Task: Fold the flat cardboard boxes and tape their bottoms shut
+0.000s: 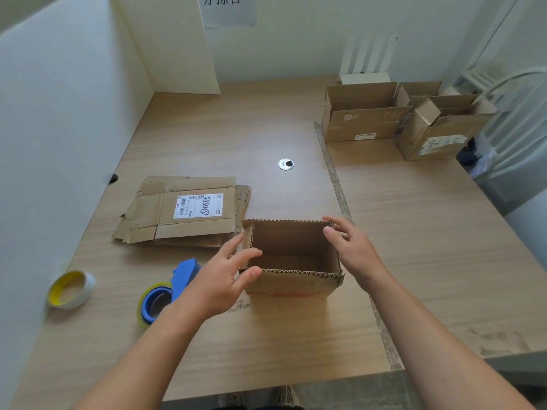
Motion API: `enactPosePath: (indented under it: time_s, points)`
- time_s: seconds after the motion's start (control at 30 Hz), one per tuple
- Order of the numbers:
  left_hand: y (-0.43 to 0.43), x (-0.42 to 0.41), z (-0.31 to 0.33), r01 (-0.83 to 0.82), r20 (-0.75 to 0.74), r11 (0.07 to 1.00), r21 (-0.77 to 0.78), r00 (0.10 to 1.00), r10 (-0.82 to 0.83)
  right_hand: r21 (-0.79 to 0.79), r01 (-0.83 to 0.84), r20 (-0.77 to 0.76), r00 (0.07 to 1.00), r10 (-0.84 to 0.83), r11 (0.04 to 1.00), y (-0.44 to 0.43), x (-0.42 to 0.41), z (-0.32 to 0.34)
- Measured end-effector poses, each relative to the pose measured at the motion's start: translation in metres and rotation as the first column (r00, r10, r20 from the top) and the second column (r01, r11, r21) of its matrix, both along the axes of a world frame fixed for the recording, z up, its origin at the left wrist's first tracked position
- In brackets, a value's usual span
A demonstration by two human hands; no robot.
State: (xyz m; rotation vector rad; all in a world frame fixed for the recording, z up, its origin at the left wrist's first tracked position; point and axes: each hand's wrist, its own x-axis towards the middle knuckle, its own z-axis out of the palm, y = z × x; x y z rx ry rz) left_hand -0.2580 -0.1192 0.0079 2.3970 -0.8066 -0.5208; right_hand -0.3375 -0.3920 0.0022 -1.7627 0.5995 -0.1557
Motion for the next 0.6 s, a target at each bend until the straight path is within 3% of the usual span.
enactPosePath:
  time_s: [0.27,0.43,0.6]
  points:
    - [-0.004,0.001,-0.003,-0.108,0.173,0.993,-0.046,0.978,0.114,0.005,0.004,0.003,1.0,-0.004,1.0,0.0,-0.002,-0.003]
    - [-0.008,-0.009,-0.001,-0.125,0.096,0.99,-0.066,0.987,0.13,0.093,0.041,0.028,0.999,-0.044,0.995,0.004,-0.005,-0.002]
    - [-0.002,-0.014,-0.004,-0.135,-0.035,0.968,-0.213,0.991,0.131,0.167,0.071,0.072,0.994,-0.084,0.983,0.006,-0.011,-0.003]
